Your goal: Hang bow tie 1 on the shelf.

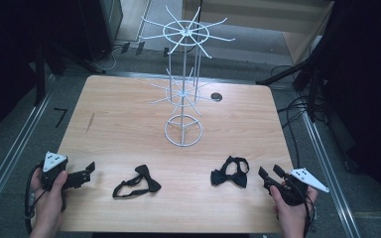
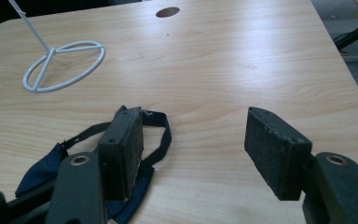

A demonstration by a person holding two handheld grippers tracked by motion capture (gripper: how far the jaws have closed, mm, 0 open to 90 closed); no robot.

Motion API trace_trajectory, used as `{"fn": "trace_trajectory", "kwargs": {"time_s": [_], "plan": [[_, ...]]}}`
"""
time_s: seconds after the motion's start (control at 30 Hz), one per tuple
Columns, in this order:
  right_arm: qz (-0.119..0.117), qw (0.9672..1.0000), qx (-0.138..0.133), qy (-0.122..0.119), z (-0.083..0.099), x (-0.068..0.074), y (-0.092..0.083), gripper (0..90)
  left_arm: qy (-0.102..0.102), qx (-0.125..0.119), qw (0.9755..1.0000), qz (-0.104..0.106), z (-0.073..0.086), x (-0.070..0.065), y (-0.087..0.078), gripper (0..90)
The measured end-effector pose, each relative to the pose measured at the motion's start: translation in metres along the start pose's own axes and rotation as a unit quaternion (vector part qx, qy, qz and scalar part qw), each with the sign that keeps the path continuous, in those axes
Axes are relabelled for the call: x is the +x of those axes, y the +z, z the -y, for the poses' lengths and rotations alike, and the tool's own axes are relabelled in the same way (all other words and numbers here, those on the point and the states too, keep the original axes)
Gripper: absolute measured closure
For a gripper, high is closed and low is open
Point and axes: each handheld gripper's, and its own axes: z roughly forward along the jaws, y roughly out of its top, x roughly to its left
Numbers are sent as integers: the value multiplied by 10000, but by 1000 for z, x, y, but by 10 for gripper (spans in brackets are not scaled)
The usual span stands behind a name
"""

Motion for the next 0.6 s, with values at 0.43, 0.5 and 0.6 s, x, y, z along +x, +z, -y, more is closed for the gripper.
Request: {"fn": "trace_trajectory", "kwargs": {"time_s": [0.43, 0.5, 0.6], "plan": [[-259, 9986, 396, -229, -13, 25, 45, 362, -68, -13, 10000, 24, 0, 2, -1, 15], [-249, 9983, 478, -234, -13, 27, 52, 361, -74, -20, 10000, 30, 0, 2, -1, 15], [-169, 9978, 591, -234, -12, 27, 63, 362, -57, -16, 10000, 20, 0, 2, -1, 15]]}}
